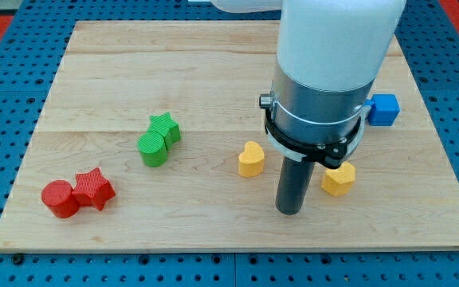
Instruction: Push the yellow heart to the center of the board
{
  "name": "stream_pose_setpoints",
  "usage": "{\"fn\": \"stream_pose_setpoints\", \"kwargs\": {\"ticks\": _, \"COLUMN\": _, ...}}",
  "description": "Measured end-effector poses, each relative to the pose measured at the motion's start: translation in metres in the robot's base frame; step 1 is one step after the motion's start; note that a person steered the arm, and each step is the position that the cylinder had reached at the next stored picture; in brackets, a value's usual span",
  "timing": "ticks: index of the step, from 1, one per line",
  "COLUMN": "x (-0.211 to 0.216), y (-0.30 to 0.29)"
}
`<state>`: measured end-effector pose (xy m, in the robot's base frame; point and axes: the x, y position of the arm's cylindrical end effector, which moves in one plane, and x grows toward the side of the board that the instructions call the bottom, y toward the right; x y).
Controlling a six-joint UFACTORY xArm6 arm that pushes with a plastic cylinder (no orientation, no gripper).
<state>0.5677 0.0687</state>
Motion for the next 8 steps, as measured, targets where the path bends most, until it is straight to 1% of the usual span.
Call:
{"fn": "stream_pose_setpoints", "kwargs": {"ticks": 1, "x": -0.02, "y": -0.017}}
{"fn": "stream_pose_setpoints", "kwargs": {"ticks": 2, "x": -0.027, "y": -0.029}}
{"fn": "stream_pose_setpoints", "kwargs": {"ticks": 3, "x": -0.027, "y": -0.029}}
{"fn": "stream_pose_setpoints", "kwargs": {"ticks": 4, "x": -0.046, "y": -0.032}}
{"fn": "stream_pose_setpoints", "kwargs": {"ticks": 7, "x": -0.18, "y": -0.038}}
{"fn": "stream_pose_setpoints", "kwargs": {"ticks": 8, "x": -0.185, "y": -0.038}}
